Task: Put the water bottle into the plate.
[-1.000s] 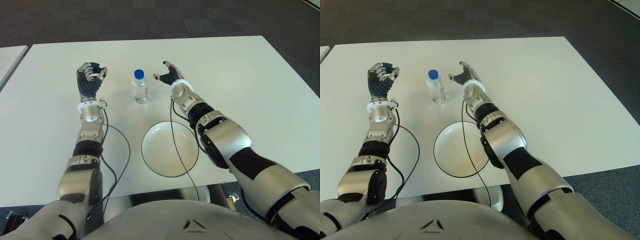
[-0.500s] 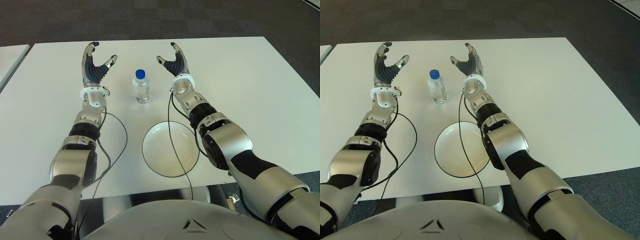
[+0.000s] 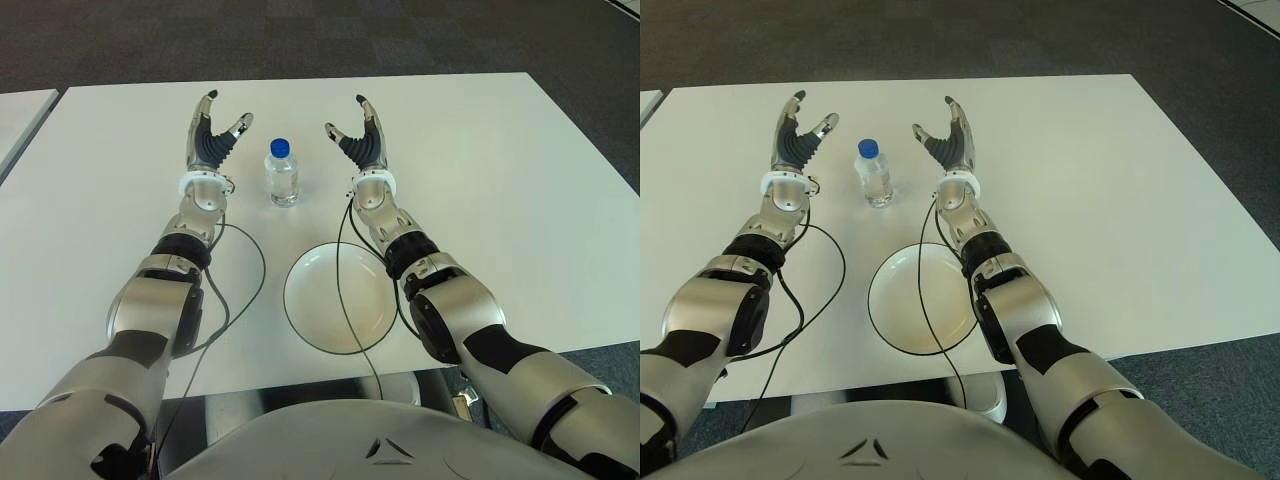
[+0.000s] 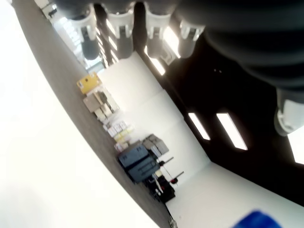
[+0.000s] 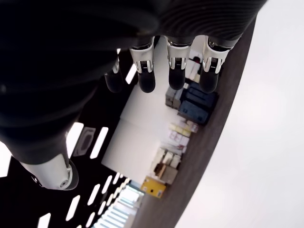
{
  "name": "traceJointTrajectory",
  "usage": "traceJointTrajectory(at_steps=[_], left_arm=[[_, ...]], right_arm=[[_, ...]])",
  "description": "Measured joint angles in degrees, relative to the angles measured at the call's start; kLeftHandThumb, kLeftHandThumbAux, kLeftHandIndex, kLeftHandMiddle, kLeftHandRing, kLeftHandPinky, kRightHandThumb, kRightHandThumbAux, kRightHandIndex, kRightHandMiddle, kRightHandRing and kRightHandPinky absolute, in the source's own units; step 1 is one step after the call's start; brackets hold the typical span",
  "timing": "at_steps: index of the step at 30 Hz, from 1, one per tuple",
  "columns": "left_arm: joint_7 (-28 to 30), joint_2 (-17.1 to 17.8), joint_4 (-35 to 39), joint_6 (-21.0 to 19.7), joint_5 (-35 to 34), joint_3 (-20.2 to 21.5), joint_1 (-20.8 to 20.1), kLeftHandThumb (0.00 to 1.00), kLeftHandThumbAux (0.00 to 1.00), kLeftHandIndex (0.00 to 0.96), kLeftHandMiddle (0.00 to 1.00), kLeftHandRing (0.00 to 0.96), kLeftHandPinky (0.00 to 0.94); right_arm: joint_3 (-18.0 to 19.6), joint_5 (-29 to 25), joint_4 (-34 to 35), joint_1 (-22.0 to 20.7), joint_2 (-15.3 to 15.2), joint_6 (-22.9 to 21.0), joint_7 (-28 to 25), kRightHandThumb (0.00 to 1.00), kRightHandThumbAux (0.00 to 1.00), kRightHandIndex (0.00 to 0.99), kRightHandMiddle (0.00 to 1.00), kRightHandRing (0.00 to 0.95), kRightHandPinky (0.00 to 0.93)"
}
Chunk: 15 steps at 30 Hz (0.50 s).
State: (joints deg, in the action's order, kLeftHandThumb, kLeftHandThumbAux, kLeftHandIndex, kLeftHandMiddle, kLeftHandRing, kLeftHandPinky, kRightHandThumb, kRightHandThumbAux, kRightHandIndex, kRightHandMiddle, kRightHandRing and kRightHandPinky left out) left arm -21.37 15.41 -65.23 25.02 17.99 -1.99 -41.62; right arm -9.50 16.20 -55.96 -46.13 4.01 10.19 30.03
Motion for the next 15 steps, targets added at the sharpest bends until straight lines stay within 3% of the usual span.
traceJointTrajectory(at_steps=[6,15], left_arm=[[4.6,-1.5,-0.6,-0.7,0.0,-2.1,0.0,0.62,0.324,0.0,0.0,0.0,0.0],[5.8,-1.4,-2.5,1.2,1.2,-5.3,0.2,0.626,0.305,0.0,0.0,0.0,0.014]], right_arm=[[0.7,0.3,6.6,2.7,-0.5,-1.9,-0.1,0.425,0.65,0.012,0.0,0.0,0.031],[2.0,0.3,13.1,6.3,-1.3,-4.6,-0.9,0.418,0.645,0.014,0.0,0.0,0.032]])
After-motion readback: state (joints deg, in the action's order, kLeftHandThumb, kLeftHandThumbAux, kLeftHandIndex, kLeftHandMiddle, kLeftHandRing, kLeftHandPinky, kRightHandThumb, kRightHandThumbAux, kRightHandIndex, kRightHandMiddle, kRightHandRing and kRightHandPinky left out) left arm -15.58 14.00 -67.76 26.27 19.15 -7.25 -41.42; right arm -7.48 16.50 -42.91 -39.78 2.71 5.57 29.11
